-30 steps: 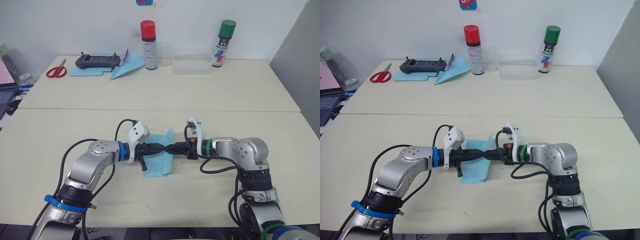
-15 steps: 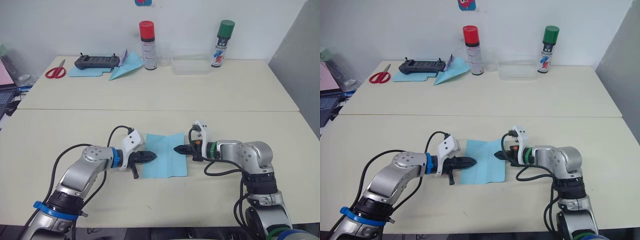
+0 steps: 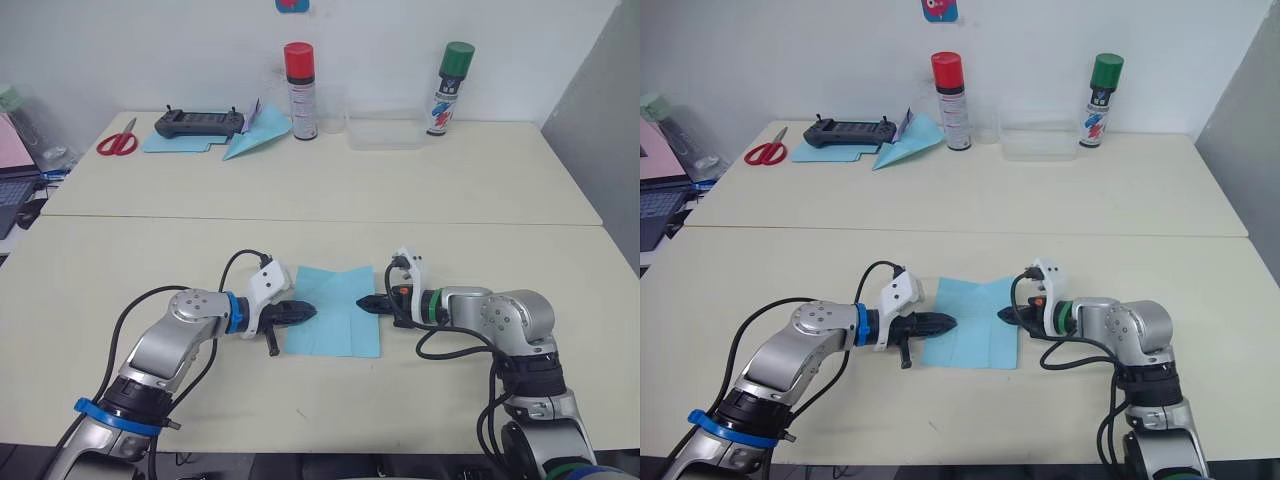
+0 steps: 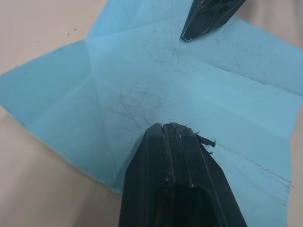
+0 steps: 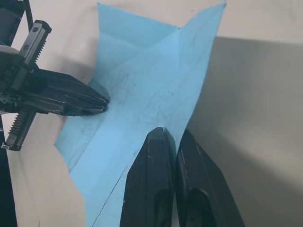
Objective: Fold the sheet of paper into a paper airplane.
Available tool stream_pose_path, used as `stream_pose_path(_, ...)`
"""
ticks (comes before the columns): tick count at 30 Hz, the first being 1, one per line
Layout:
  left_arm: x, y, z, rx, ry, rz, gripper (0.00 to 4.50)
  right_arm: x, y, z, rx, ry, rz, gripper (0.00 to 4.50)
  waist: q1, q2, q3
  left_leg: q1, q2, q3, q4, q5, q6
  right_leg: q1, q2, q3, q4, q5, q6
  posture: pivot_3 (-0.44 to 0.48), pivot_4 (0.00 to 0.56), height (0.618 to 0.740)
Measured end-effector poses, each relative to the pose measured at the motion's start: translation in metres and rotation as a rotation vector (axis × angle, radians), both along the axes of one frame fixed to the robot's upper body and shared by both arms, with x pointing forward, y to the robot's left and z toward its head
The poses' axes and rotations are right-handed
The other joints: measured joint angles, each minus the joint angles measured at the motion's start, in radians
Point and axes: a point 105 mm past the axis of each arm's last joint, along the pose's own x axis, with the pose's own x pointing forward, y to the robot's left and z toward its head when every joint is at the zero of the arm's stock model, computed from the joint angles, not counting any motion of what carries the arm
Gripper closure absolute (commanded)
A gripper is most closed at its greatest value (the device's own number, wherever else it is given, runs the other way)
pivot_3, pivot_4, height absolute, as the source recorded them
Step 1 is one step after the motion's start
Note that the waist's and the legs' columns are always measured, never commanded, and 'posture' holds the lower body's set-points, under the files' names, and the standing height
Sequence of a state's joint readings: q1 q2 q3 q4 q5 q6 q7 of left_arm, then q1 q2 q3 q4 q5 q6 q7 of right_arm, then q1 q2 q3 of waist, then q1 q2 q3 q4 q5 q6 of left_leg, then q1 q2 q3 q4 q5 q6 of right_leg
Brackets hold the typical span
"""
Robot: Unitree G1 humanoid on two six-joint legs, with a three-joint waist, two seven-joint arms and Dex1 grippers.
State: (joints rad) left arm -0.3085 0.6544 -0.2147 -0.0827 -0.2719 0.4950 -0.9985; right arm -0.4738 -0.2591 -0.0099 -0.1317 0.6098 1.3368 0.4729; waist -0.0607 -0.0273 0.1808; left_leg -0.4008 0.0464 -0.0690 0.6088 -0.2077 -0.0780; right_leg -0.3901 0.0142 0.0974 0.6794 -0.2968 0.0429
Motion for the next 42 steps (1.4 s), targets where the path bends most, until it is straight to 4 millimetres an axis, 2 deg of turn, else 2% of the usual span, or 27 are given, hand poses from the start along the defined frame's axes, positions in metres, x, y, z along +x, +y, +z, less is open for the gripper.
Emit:
stream_pose_path(1,0.000,0.000,0.000,0.001,-0.001,-0.001,4.50,0.000,0.000,0.000,-0.002,-0.004,-0.001,4.35,0.000,0.000,0.000,0.000,0.000,0.000,0.000,0.000,0.000,0.000,0.000,0.000,0.000,0.000,0.000,0.000,0.150,0.740)
stream_pose_path(4,0.001,-0.001,0.000,0.002,-0.002,-0.005,4.50,0.001,-0.003,-0.001,-0.005,-0.020,-0.010,3.77,0.002,0.000,0.000,0.000,0.000,0.000,0.000,0.000,0.000,0.000,0.000,0.000,0.000,0.000,0.000,0.000,0.150,0.740)
stream_pose_path(9,0.000,-0.003,-0.001,-0.003,-0.003,-0.008,4.50,0.003,-0.013,0.005,-0.016,-0.075,-0.009,2.03,0.005,0.000,0.000,0.000,0.000,0.000,0.000,0.000,0.000,0.001,0.000,0.000,0.000,0.000,0.000,0.000,0.150,0.740)
stream_pose_path(12,0.000,-0.003,-0.001,-0.007,-0.007,-0.008,4.50,0.009,-0.038,0.011,-0.083,-0.173,-0.046,0.96,0.007,0.000,0.000,0.000,-0.001,0.000,0.001,0.000,0.000,0.001,-0.001,0.000,-0.001,0.000,0.000,0.000,0.150,0.740)
stream_pose_path(14,0.000,-0.002,-0.001,-0.008,-0.010,-0.003,4.50,0.016,-0.053,0.018,-0.143,-0.295,-0.078,0.96,0.005,0.000,0.000,0.000,-0.001,0.000,0.000,0.000,0.000,0.001,-0.001,0.000,-0.001,0.000,0.000,0.000,0.150,0.740)
stream_pose_path(16,0.000,0.000,-0.001,-0.007,-0.011,0.002,4.50,0.021,-0.054,0.036,-0.139,-0.424,-0.082,0.96,0.003,0.001,0.001,0.000,-0.001,0.000,0.000,0.000,0.000,0.001,0.000,0.000,-0.001,0.000,0.000,0.000,0.150,0.740)
stream_pose_path(19,0.000,0.000,-0.001,-0.009,-0.013,0.004,4.50,0.017,-0.031,0.062,-0.048,-0.588,-0.018,1.64,0.001,0.001,0.001,0.001,0.000,0.000,0.000,0.000,0.000,0.001,0.000,0.000,0.000,0.000,0.000,0.000,0.150,0.740)
stream_pose_path(22,0.000,-0.003,-0.001,-0.015,-0.012,-0.002,4.50,0.006,-0.004,0.067,-0.028,-0.688,0.108,2.68,0.002,0.001,0.001,0.000,0.000,0.000,0.000,0.000,0.000,0.001,0.000,0.000,-0.001,0.000,0.000,0.000,0.150,0.740)
stream_pose_path(24,0.001,-0.004,-0.001,-0.015,-0.012,-0.004,4.50,-0.002,0.013,0.056,-0.019,-0.691,0.165,3.40,0.005,0.001,0.001,0.000,0.000,0.000,0.000,0.000,0.000,0.001,0.000,0.000,-0.001,0.000,0.000,0.000,0.150,0.740)
stream_pose_path(27,0.002,-0.005,-0.001,-0.012,-0.013,-0.008,4.50,-0.008,0.027,0.026,-0.045,-0.633,0.207,4.47,0.006,0.001,0.001,0.000,-0.001,0.000,0.000,0.000,0.000,0.001,0.000,0.000,-0.001,0.000,0.000,0.000,0.150,0.740)
stream_pose_path(29,0.002,-0.005,-0.001,-0.008,-0.015,-0.011,4.50,-0.007,0.027,0.004,-0.116,-0.621,0.216,4.47,0.007,0.001,0.001,0.000,-0.001,0.000,0.001,0.000,0.000,0.001,-0.001,0.000,-0.001,0.000,0.000,0.000,0.150,0.740)
stream_pose_path(32,0.002,-0.006,-0.001,-0.005,-0.016,-0.013,4.50,-0.007,0.024,-0.015,-0.162,-0.599,0.217,4.47,0.008,0.001,0.001,0.000,-0.001,0.000,0.001,0.000,0.000,0.001,-0.001,0.000,-0.001,0.000,0.000,0.000,0.150,0.740)
stream_pose_path(38,0.002,-0.006,-0.001,-0.002,-0.015,-0.013,4.50,-0.005,0.021,-0.016,-0.196,-0.647,0.215,4.47,0.008,0.001,0.001,0.001,-0.001,0.000,0.001,0.000,0.000,0.001,-0.001,0.000,0.000,0.000,0.000,0.000,0.150,0.740)
stream_pose_path(42,0.001,-0.006,-0.001,-0.002,-0.014,-0.012,4.50,0.015,-0.013,-0.013,-0.289,-0.698,0.080,4.47,0.008,0.001,0.000,0.001,-0.001,0.000,0.001,0.000,0.000,0.002,-0.001,0.000,0.000,0.000,0.000,0.000,0.150,0.740)
